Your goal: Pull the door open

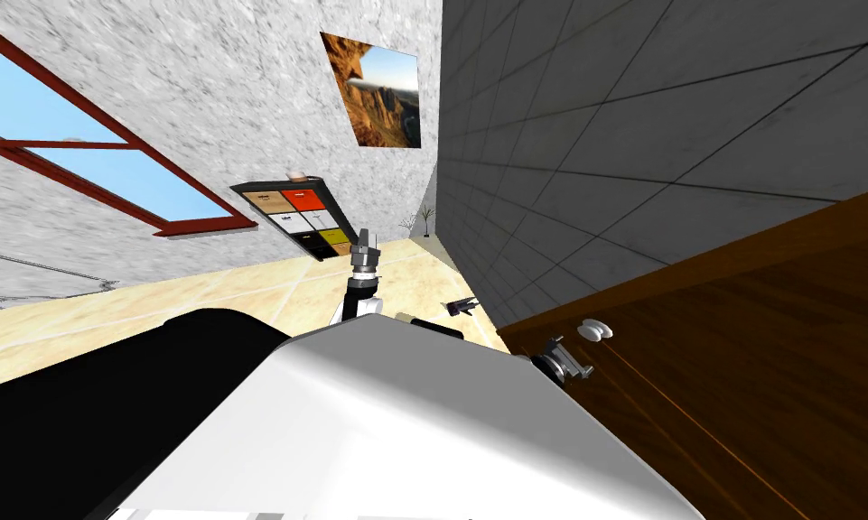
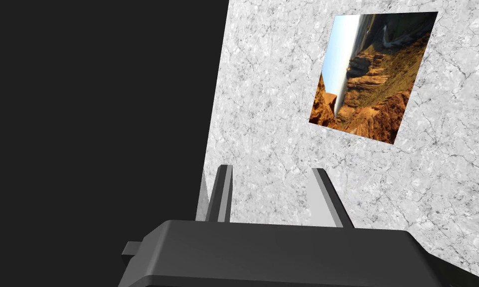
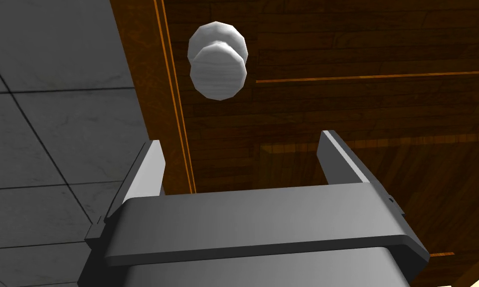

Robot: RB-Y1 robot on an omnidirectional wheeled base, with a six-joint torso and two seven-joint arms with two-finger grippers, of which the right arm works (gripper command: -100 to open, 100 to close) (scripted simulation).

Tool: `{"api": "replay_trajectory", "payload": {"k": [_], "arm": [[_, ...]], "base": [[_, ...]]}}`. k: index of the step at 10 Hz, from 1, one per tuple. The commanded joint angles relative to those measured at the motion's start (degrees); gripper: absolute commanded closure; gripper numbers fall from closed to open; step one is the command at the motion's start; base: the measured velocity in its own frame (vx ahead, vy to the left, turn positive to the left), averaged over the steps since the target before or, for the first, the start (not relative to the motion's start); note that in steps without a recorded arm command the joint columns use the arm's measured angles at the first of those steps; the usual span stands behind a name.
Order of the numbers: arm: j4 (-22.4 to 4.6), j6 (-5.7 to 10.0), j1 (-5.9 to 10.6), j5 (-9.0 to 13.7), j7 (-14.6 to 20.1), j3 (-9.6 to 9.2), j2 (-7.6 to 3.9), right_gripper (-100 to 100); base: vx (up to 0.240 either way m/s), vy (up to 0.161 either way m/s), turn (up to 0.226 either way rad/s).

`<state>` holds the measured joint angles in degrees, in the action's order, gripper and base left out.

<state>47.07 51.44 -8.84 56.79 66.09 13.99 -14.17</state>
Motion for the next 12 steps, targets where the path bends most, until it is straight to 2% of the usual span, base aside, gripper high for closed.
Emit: {"api": "replay_trajectory", "payload": {"k": [1,2,3,4,8,12], "arm": [[-1.5,0.35,0.35,0.9,1.1,0.19,-0.22,-100],[-0.6,0.13,-0.02,0.6,0.5,0.14,-0.11,-100],[-1.4,0.35,-0.48,0.1,2.4,-0.61,-0.97,-100],[-1.6,0.41,-0.62,-0.1,2.9,-0.82,-1.2,-100],[-3.4,0.98,-1.86,-1.4,7.4,-2.63,-3.31,-100],[-5.0,1.45,-2.94,-2.5,11.3,-4.2,-5.14,-100]], "base": [[0.0,-0.036,0.349],[0.0,-0.023,0.077],[0.069,-0.011,-0.124],[0.115,-0.014,-0.086],[0.124,-0.012,-0.081],[0.125,-0.069,-0.075]]}}
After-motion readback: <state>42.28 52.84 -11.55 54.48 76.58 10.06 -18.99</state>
